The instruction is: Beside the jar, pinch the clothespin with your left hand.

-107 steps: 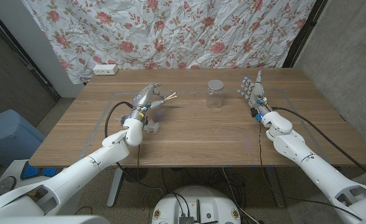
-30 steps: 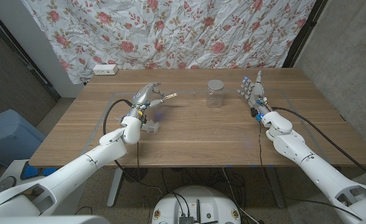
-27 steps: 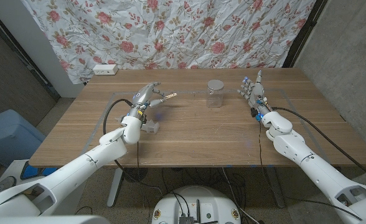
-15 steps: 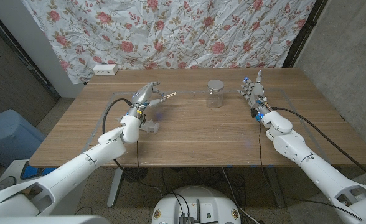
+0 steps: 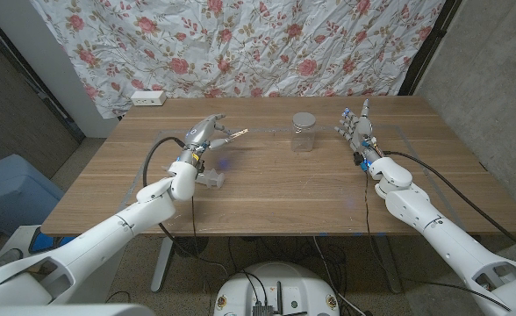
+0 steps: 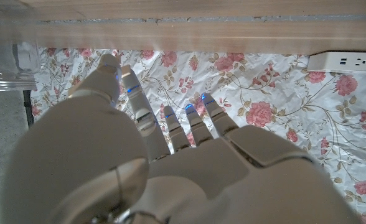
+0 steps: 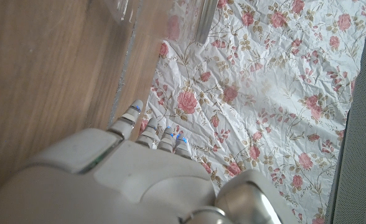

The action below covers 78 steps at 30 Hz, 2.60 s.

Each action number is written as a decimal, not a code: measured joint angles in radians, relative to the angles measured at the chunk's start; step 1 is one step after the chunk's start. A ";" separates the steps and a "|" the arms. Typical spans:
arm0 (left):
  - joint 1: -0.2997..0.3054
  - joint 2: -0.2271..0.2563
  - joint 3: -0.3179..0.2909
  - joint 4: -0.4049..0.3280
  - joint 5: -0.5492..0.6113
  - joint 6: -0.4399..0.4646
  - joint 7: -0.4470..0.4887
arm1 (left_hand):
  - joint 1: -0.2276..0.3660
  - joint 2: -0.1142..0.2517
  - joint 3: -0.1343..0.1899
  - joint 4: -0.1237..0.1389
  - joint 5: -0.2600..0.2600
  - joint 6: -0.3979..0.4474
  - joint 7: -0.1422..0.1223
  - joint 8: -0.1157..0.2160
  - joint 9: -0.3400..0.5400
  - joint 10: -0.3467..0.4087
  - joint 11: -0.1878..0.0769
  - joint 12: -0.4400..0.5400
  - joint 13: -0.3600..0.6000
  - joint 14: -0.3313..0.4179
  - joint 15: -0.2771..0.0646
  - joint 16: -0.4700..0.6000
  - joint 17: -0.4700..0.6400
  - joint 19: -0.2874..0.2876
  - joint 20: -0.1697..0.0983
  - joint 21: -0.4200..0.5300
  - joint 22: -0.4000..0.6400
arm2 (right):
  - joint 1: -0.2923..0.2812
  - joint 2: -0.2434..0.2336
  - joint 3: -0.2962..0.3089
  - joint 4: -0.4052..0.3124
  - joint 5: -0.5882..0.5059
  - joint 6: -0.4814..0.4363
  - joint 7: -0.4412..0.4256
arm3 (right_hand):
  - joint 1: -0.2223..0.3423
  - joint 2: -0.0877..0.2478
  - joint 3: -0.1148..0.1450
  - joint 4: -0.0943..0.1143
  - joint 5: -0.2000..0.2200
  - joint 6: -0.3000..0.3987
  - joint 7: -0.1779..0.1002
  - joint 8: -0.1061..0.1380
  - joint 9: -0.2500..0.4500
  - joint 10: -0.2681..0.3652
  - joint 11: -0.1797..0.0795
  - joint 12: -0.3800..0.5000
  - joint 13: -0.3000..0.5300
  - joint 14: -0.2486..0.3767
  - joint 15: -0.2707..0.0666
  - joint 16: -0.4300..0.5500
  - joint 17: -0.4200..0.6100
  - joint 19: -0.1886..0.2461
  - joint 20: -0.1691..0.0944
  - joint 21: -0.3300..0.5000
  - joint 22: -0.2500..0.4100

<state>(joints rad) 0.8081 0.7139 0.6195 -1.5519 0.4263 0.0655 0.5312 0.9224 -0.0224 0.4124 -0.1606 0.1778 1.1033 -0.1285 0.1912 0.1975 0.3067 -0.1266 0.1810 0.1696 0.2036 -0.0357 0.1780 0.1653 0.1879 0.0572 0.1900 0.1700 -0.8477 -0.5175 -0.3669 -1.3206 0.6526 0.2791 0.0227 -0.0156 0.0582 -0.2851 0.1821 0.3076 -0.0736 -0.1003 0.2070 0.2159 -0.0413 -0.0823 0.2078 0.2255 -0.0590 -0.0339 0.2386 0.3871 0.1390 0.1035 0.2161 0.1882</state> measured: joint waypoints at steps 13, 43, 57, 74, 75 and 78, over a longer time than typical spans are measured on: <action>-0.017 0.024 0.005 -0.005 0.035 -0.006 -0.025 | 0.000 0.000 -0.004 -0.004 0.000 0.000 0.000 0.002 0.000 0.000 0.000 0.000 0.000 0.000 0.000 0.000 0.000 0.000 0.000 0.000 0.000 | 0.000 0.000 0.000 0.000 0.000 0.000 0.000 | 0.000 0.000 0.000 0.000 0.000 0.000 0.000 0.000 0.000 0.000 0.000 0.000 0.000 0.000 0.000 0.000 0.000 0.000 0.000 0.000 0.000; -0.060 0.100 0.041 -0.077 0.182 0.071 -0.175 | -0.009 0.009 -0.008 0.000 0.004 -0.023 -0.002 0.001 0.001 -0.025 0.007 0.000 0.000 -0.015 0.004 -0.005 0.000 -0.013 0.002 0.000 0.000 | 0.000 0.000 0.000 -0.001 0.000 0.000 0.000 | 0.000 0.000 0.000 0.000 0.000 0.000 0.000 0.000 0.000 0.000 0.000 0.000 0.000 0.000 0.000 0.000 0.000 0.000 0.000 0.000 0.000; -0.062 0.122 0.062 -0.098 0.259 0.111 -0.222 | -0.013 0.013 -0.012 -0.004 0.004 -0.032 -0.011 0.001 0.001 -0.027 0.009 0.000 0.000 -0.014 0.004 -0.005 0.000 -0.013 0.002 0.000 0.000 | 0.000 0.000 0.000 -0.001 0.000 0.000 0.000 | 0.000 0.000 0.000 0.000 0.000 0.000 0.000 0.000 0.000 0.000 0.000 0.000 0.000 0.000 0.000 0.000 0.000 0.000 0.000 0.000 0.000; -0.055 0.128 0.077 -0.087 0.286 0.118 -0.245 | -0.013 0.013 -0.012 -0.004 0.004 -0.032 -0.011 0.001 0.005 -0.027 0.009 0.000 0.000 -0.014 0.004 -0.005 0.000 -0.013 0.002 0.000 0.000 | 0.000 0.000 0.000 -0.001 0.000 0.000 0.000 | 0.000 0.000 0.000 0.000 0.000 0.000 0.000 0.000 0.000 0.000 0.000 0.000 0.000 0.000 0.000 0.000 0.000 0.000 0.000 0.000 0.000; -0.055 0.128 0.078 -0.087 0.286 0.118 -0.245 | -0.013 0.013 -0.012 -0.004 0.004 -0.032 -0.011 0.001 0.005 -0.027 0.009 0.000 0.000 -0.014 0.004 -0.005 0.000 -0.013 0.002 0.000 0.000 | 0.000 0.000 0.000 -0.001 0.000 0.000 0.000 | 0.000 0.000 0.000 0.000 0.000 0.000 0.000 0.000 0.000 0.000 0.000 0.000 0.000 0.000 0.000 0.000 0.000 0.000 0.000 0.000 0.000; -0.053 0.128 0.080 -0.085 0.288 0.118 -0.247 | -0.013 0.013 -0.012 -0.004 0.004 -0.032 -0.011 0.001 0.005 -0.027 0.009 0.000 0.000 -0.014 0.004 -0.005 0.000 -0.013 0.002 0.000 0.000 | -0.001 0.000 0.000 -0.001 0.000 0.000 0.000 | 0.000 0.000 0.000 0.000 0.000 0.000 0.000 0.000 0.000 0.000 0.000 0.000 0.000 0.000 0.000 0.000 0.000 0.000 0.000 0.000 0.000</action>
<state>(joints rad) 0.7551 0.8416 0.6993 -1.6364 0.7145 0.1834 0.2846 0.9093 -0.0093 0.4003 -0.1647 0.1816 1.0714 -0.1392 0.1924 0.2026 0.2800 -0.1178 0.1810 0.1696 0.1893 -0.0321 0.1733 0.1652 0.1753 0.0589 0.1900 0.1699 -0.8482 -0.5177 -0.3666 -1.3213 0.6528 0.2789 0.0227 -0.0156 0.0582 -0.2851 0.1821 0.3076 -0.0736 -0.1003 0.2070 0.2159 -0.0412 -0.0823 0.2078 0.2255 -0.0590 -0.0339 0.2386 0.3871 0.1390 0.1035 0.2161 0.1883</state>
